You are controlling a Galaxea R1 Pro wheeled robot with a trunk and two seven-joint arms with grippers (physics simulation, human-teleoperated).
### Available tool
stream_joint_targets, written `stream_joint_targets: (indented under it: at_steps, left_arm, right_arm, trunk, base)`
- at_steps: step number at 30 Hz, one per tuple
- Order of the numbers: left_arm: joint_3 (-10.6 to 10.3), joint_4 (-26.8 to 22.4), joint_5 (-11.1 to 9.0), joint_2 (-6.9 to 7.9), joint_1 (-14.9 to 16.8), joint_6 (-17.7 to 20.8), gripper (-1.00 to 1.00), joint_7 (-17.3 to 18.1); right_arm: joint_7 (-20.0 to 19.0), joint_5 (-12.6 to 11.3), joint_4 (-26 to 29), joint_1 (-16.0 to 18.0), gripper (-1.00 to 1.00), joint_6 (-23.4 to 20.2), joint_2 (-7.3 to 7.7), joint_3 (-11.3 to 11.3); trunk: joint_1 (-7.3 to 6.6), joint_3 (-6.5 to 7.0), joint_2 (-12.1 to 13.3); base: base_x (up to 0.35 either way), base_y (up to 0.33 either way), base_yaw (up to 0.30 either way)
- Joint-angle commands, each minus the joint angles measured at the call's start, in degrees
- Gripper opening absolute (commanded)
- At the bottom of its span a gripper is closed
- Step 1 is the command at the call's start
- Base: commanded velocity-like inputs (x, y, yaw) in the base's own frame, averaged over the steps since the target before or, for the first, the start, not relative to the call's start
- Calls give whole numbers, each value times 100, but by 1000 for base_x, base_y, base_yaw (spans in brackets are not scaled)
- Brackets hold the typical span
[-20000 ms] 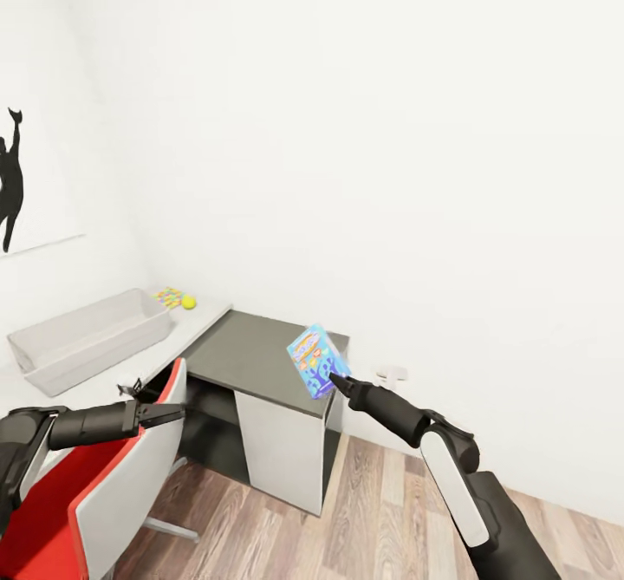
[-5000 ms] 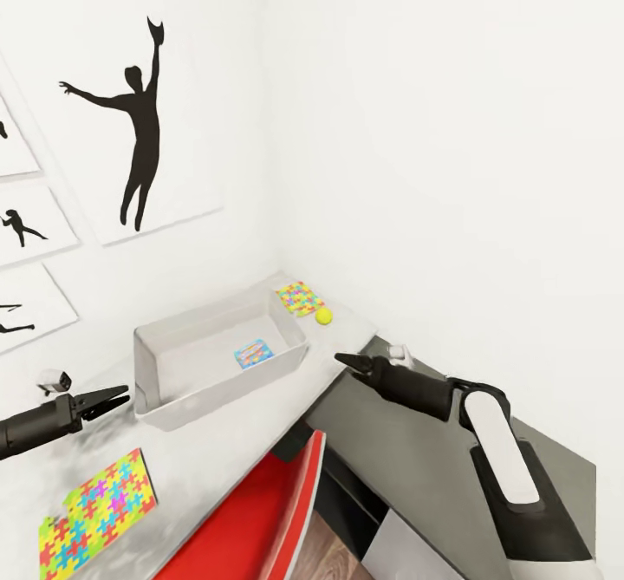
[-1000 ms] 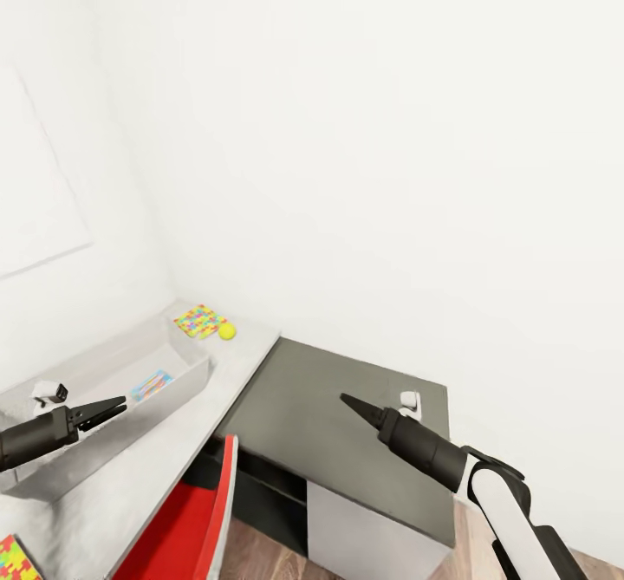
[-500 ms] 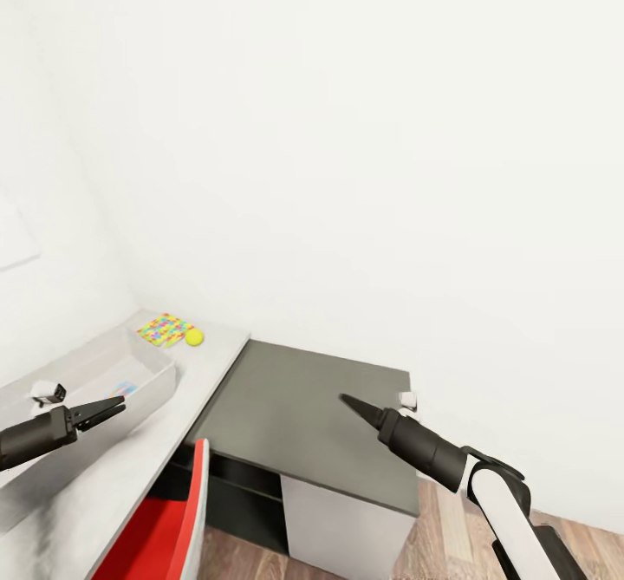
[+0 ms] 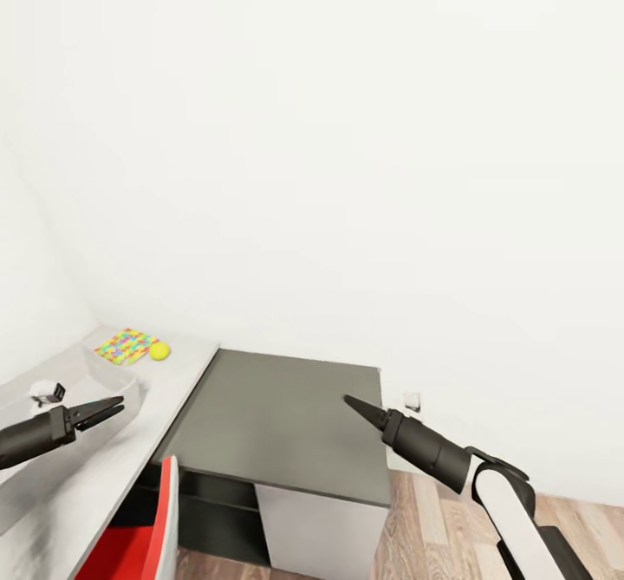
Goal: Put all the toys in the child's room - the three board games (two on the bed and one on the table), the two jigsaw puzzles on the table, and the tennis ball on the table - inside the toy box on the table in the child's room.
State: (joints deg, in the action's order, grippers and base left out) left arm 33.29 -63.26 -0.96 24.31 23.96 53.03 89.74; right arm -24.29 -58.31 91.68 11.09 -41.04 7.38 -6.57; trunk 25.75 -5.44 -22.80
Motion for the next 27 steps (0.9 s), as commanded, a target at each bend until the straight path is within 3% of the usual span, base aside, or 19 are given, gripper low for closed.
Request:
stream_joint_targets:
  at_steps: [1,10,17,21,27]
  left_arm:
    - [-9,-62,8,-1,3,58,100,26]
    - [-320,-528,8,-18,-4,58,100,26]
    - [-688,-588,8,-22,-5,61,100,26]
    - [-749,-597,9,-26,-5,93,100,26]
    - [-786,-599,15,-40,-5,114,100,26]
  right_arm:
    - [-25,-14,-2,7,100,-17,16,-1]
    - [-139,-14,-36,-20,100,227,91,35]
    - [-362,-21,-58,-74,100,394,354,41]
    - [-493,-29,-109,-82,100,522,478,41]
    - [-580,-31,-173,-84,100,574,524,46]
  trunk:
    - [4,-6,-12]
    - [4,51,-12]
    - [4,96,-12]
    - [4,121,-12]
    - [4,160,-12]
  base:
    - [0,0,-234]
    - [0,0,-231]
    - [-72,0,-230]
    - [-254,-3,-230]
    - [-170,-29,-230]
